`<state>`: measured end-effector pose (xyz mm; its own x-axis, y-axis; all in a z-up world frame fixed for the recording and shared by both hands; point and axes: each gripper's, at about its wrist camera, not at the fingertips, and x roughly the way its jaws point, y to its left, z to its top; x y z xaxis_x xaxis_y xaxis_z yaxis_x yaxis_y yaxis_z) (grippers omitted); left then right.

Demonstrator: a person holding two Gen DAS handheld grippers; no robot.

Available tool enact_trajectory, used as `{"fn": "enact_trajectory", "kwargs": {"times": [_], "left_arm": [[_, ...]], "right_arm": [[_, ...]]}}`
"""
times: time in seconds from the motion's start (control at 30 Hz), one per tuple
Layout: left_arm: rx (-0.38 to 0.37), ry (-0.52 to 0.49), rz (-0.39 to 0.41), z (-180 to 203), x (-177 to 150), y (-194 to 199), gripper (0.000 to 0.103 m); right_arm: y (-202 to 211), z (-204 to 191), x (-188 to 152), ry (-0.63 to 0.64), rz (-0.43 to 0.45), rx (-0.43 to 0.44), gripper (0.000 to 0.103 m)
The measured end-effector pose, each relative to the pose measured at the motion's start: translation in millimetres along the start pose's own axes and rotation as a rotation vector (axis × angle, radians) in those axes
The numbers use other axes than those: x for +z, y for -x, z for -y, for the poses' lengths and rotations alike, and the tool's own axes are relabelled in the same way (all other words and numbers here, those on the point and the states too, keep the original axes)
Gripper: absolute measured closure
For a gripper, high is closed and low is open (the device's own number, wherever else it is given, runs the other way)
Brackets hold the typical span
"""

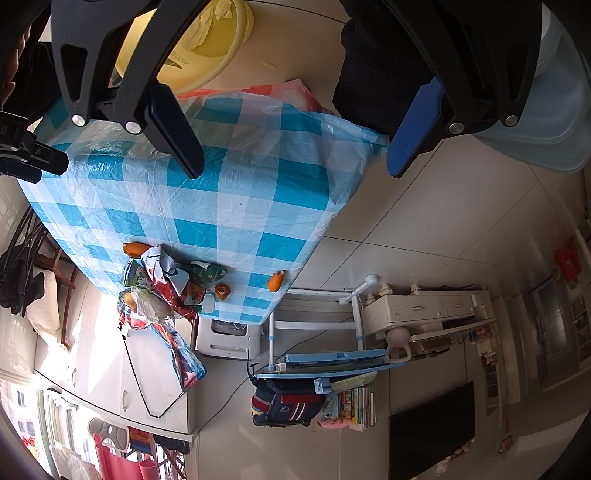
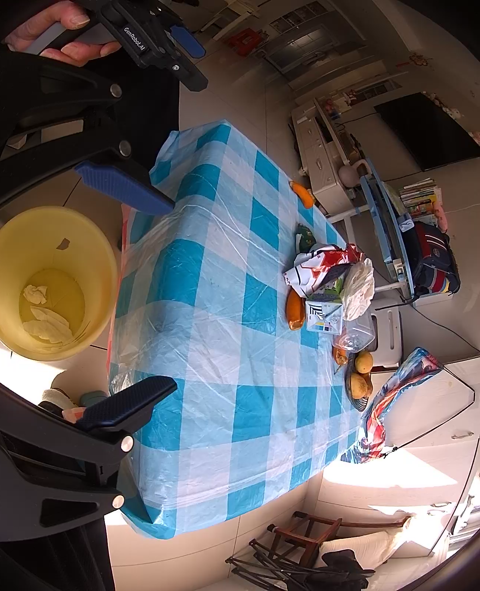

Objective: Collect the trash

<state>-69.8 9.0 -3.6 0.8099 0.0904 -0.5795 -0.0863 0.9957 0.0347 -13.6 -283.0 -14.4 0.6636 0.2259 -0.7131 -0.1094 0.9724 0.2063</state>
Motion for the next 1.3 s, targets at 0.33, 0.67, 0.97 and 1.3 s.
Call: {"fn": "enact_trajectory", "kwargs": {"times": [0.33,0.67,0.97,1.3], "left_arm": [[-0.001,0.003,-0.001,-0.1,0.0,-0.3,0.007],[-0.001,0.005,-0.003,-0.9,-1.7,-2.0,0.007],[-0.001,0.007,-0.003,-1.2,-2.1,-2.2,0.007],[-0.021,0.06,0.004,-8.6,-1.0,-2.2,0.007]], "right_arm": [[0.1,0.2,0.0,0.0,0.0,0.0,0.018],[0.3,-0.4,0.6,-0.002,0.002,0.001,0.018],[0.3,-0.8,0.6,-0.001,0.002,0.002,0.018],[2.7,-2.7,1.9,0.006,0.007,0.008,0.018]]}}
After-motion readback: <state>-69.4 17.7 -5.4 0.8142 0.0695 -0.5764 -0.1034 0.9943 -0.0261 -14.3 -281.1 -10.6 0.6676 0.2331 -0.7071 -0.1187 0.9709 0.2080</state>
